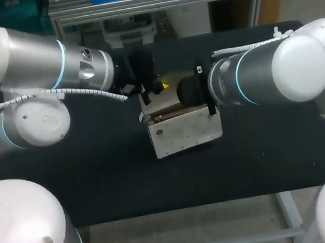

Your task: Pick up the bag, open it, inspect its contents, close it, and place it on the opposite side

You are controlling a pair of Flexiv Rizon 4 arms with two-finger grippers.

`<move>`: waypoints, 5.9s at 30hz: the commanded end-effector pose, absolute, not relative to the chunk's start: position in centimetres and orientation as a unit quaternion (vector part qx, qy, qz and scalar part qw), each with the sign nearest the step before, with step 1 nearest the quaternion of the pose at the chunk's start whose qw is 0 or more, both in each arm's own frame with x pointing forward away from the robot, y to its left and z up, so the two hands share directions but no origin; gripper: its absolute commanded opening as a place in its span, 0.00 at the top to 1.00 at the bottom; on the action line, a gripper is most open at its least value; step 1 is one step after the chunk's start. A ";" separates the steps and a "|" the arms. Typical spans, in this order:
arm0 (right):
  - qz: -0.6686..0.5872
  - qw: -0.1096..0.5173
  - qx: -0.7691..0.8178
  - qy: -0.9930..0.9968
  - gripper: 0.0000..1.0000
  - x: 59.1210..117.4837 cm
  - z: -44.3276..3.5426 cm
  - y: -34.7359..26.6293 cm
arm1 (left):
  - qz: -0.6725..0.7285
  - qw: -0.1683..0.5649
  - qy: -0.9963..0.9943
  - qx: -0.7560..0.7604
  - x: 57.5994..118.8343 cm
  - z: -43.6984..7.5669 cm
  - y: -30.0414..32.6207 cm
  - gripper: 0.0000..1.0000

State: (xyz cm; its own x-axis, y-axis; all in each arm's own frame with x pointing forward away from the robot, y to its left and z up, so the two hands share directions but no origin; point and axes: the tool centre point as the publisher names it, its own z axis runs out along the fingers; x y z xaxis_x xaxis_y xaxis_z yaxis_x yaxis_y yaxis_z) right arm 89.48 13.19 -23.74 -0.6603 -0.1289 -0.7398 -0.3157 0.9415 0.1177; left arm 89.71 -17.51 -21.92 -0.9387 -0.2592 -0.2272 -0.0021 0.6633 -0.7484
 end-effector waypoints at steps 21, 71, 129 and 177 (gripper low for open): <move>0.119 0.477 -0.092 0.866 1.00 84.1 -25.5 11.7 | -0.356 0.068 0.931 -0.042 95.9 -28.1 -18.4 1.00; 0.056 0.503 -0.072 0.860 0.73 82.9 -37.4 10.7 | -0.303 0.061 0.950 -0.039 97.8 -34.9 -18.1 1.00; 0.057 0.493 -0.064 0.866 1.00 85.8 -38.2 11.7 | -0.353 0.197 0.911 0.076 91.6 -37.1 -17.8 0.82; 0.057 0.493 -0.064 0.866 1.00 85.8 -38.2 11.7 | -0.354 0.210 0.903 0.126 89.6 -36.5 -16.9 1.00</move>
State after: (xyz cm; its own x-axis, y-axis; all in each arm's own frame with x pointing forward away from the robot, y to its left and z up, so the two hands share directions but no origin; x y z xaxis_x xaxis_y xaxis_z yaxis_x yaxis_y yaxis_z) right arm 85.84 11.74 -37.60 -0.7778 -0.1087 -0.6190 -0.1622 0.9863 0.0306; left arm 89.86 -16.94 -35.79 -0.8811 0.0745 -0.4670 0.3675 0.7294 -0.5770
